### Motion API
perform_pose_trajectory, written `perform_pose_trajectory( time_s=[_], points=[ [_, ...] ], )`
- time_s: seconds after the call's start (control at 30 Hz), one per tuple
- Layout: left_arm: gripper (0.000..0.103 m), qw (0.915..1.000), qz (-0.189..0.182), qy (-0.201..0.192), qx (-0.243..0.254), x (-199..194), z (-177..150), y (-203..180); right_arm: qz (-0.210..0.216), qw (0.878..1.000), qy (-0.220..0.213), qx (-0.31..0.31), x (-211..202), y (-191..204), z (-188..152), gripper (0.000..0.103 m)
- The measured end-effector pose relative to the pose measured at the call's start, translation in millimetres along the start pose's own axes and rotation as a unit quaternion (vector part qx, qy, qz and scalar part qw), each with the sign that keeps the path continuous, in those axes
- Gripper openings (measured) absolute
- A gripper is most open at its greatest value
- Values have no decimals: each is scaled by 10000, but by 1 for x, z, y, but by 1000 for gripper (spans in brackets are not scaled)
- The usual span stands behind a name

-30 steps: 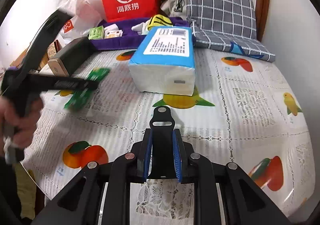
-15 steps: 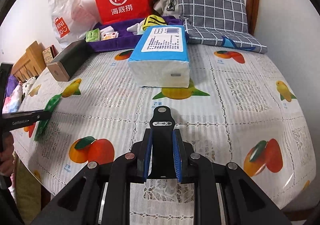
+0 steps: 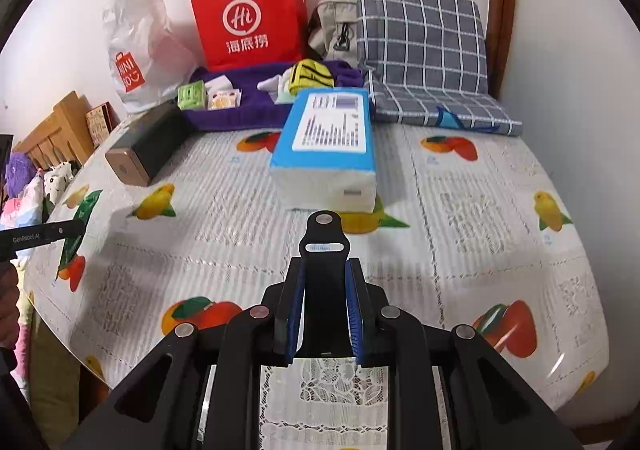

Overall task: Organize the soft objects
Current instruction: 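Carry the strap with the right tool while left carries the snack packet to the towel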

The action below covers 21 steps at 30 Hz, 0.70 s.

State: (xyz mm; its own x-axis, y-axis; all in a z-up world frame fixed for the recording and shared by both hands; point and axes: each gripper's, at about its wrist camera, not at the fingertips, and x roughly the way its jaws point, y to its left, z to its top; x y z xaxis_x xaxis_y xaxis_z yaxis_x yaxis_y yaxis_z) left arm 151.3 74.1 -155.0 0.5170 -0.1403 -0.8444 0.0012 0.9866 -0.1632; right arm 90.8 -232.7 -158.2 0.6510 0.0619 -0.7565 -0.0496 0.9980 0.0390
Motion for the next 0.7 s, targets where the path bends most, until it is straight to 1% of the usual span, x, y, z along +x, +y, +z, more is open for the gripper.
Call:
perform_pose_trajectory(
  time_s=[0.1,0.3,0.43,0.7],
  points=[
    [20,9999,-39,-142,-38,-13,9,0,-17,9999,-90,-40,-9,2,8,20],
    [20,9994,10,-342,-9,-30,22,-2,1,9992,-370,-117,-32,4,26,20],
    [20,9990,42,-456,6,-37,32,-6,37,9990,-422,-129,-33,3,36,20],
    [20,9986,64,-521,37,-38,52,-15,86,9988,-473,-133,-29,0,53,20]
  ],
)
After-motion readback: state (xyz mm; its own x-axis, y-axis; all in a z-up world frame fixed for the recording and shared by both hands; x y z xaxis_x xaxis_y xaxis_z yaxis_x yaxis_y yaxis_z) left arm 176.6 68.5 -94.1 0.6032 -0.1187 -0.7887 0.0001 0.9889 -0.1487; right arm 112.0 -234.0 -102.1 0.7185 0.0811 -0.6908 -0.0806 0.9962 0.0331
